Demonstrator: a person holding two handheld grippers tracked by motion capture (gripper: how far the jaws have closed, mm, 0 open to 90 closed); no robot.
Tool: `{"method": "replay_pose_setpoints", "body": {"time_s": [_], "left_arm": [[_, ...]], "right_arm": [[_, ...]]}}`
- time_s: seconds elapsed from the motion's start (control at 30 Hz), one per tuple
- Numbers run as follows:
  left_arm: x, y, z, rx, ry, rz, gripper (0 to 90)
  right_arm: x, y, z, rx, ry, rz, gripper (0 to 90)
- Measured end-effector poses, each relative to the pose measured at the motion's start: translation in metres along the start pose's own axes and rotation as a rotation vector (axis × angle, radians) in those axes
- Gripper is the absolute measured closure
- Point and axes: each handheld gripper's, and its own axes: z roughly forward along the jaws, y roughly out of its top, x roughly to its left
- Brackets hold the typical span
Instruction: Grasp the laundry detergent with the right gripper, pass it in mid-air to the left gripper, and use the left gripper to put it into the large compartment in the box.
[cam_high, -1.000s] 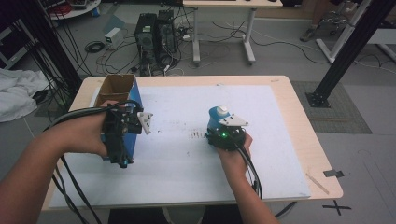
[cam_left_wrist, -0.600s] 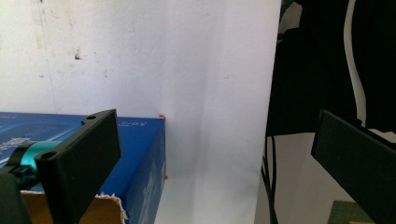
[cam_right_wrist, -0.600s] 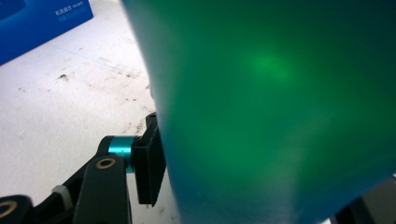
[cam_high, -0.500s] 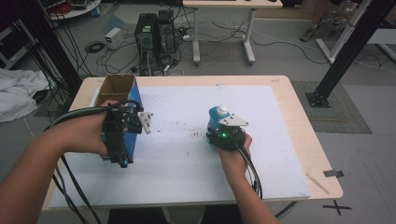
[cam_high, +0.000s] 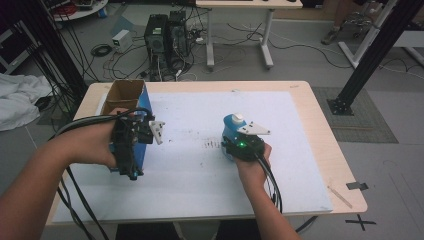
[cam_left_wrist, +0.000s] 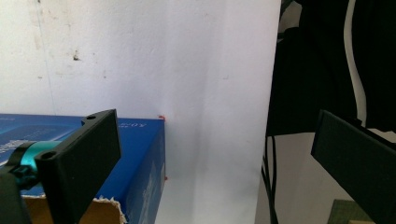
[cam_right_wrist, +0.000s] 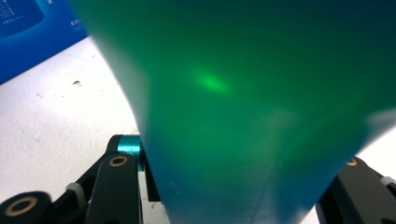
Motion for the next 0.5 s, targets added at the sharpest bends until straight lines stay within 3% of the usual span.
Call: {"method": "replay_pose_setpoints", "body": {"time_s": [0.13,0.33,0.43,0.5], "left_arm": [[0.0,0.001,0.001,-0.004,0.002,0.002,1.7],[0.002,0.006,-0.001,0.004,0.0,0.01,1.7],[0.004,0.007,-0.004,0.002,0.006,0.008,1.7],[0.004,0.008,-0.004,0.002,0.009,0.007,1.7]], "right_arm": [[0.003,0.0,-0.001,-0.008,-0.001,-0.043,46.5],[0.006,0.001,-0.003,-0.003,0.029,-0.058,46.7],[0.009,0.005,-0.01,-0.017,0.095,-0.085,46.8],[0.01,0.007,-0.012,-0.019,0.111,-0.099,46.8]]}}
